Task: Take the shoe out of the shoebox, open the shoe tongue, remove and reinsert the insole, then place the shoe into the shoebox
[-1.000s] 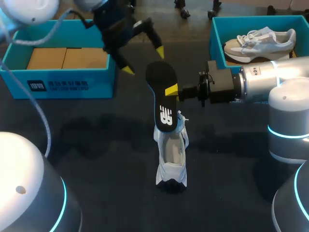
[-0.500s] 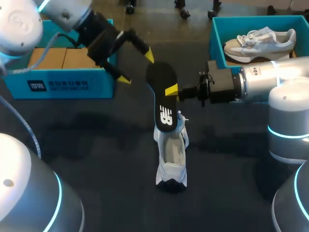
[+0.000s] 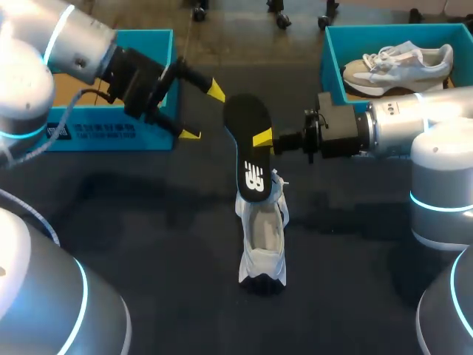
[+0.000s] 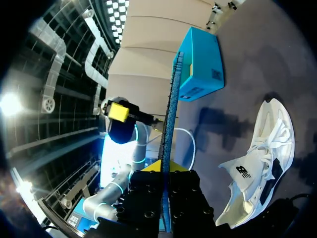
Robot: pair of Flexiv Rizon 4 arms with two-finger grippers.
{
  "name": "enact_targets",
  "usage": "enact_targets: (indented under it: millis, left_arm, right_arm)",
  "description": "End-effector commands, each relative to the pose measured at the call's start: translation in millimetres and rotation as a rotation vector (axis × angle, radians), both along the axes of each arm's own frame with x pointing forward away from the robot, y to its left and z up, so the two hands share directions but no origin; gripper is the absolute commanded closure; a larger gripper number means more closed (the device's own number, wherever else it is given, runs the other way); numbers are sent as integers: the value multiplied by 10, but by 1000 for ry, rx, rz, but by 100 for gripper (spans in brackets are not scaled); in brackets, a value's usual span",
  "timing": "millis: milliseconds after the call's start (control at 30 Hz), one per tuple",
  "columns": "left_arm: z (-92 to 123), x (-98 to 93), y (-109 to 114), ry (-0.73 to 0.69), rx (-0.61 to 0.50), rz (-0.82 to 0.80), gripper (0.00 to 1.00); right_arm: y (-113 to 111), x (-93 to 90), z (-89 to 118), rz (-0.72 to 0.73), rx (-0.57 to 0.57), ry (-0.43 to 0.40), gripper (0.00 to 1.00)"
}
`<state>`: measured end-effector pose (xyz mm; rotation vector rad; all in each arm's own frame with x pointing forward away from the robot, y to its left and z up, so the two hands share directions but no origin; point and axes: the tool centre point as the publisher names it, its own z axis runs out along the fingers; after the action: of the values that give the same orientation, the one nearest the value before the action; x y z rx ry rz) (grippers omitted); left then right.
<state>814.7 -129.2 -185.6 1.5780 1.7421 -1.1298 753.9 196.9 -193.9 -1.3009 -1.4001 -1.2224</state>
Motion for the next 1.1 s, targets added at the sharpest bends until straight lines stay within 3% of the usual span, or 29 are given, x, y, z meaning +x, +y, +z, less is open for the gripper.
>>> enact_targets:
  millis: [33, 333, 500, 600, 1000, 1100]
  left_arm:
    - [-126, -73, 32, -27, -185, 51, 0]
    - [-154, -78, 4, -24, -191, 38, 0]
    - [-255, -58, -107, -41, -267, 129, 0]
    - [-274, -43, -201, -12, -368, 172, 0]
    - [-244, -214, -328, -55, -494, 244, 0]
    - [-223, -222, -386, -73, -508, 265, 7]
  right_arm:
    - [8, -7, 9, -1, -5, 2, 100]
    - [8, -7, 9, -1, -5, 2, 100]
    - [8, -7, 9, -1, -5, 2, 100]
    - [8, -7, 9, -1, -5, 2, 100]
    - [8, -7, 9, -1, -5, 2, 100]
    - [8, -7, 9, -1, -5, 2, 100]
